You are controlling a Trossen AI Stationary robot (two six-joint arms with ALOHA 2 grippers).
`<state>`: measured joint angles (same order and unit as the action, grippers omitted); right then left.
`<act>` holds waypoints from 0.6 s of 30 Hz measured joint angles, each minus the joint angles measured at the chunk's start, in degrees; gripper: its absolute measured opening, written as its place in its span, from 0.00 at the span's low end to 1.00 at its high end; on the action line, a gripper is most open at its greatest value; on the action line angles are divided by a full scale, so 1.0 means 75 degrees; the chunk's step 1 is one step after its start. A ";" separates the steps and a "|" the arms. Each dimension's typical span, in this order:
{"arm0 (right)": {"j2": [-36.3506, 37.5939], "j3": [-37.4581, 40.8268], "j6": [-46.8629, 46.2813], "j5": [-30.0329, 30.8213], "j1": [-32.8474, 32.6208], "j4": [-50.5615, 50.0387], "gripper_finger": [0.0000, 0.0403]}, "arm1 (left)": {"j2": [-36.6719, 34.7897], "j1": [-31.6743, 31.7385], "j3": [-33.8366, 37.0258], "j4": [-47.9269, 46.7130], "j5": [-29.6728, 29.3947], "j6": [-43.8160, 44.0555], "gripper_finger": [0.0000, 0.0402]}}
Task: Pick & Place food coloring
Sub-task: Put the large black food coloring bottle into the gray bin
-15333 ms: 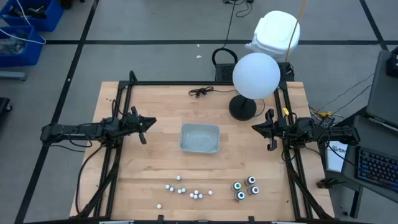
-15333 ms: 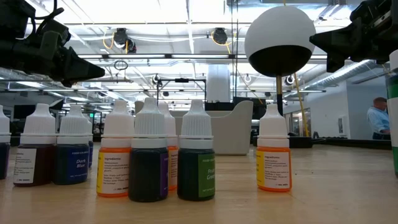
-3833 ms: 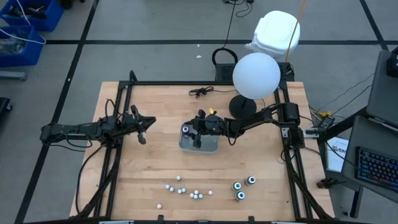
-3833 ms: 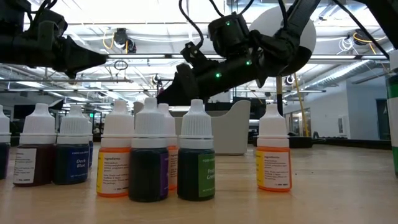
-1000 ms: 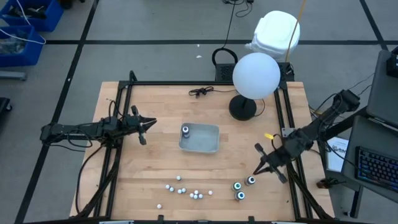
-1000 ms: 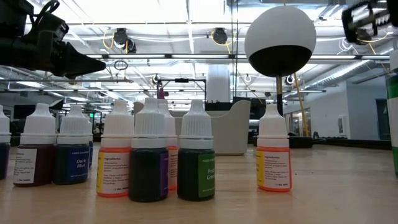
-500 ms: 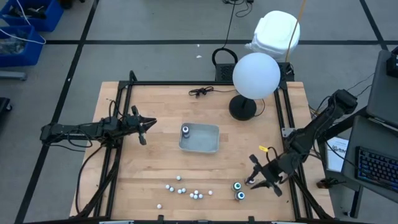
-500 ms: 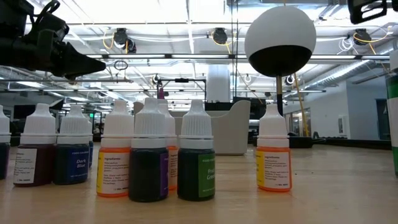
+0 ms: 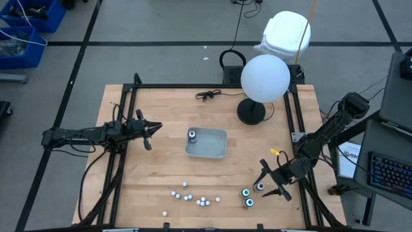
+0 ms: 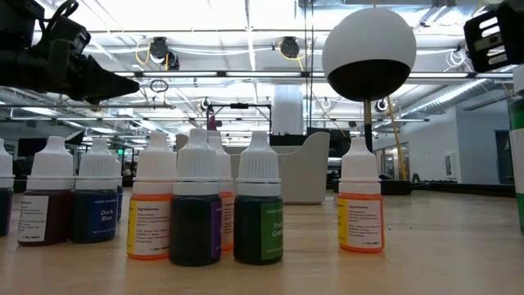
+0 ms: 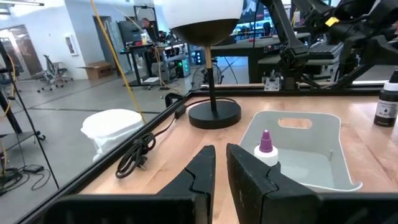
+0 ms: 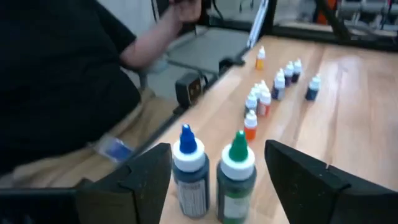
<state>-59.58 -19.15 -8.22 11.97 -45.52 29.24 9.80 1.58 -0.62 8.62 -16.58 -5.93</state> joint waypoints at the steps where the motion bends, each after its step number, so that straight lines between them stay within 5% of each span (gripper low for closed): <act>1: 0.0001 0.0097 0.0013 -0.0004 -0.0001 0.0154 0.61 | -0.0001 0.0000 0.0000 0.0002 0.0000 0.0003 0.12; 18: -0.0126 0.1092 0.0248 0.0035 -0.0050 0.1221 0.59 | -0.0001 0.0000 0.0000 0.0009 0.0000 0.0029 0.12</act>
<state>-60.52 -10.96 -6.36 12.23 -45.89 38.40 9.80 1.58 -0.62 8.69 -16.58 -5.72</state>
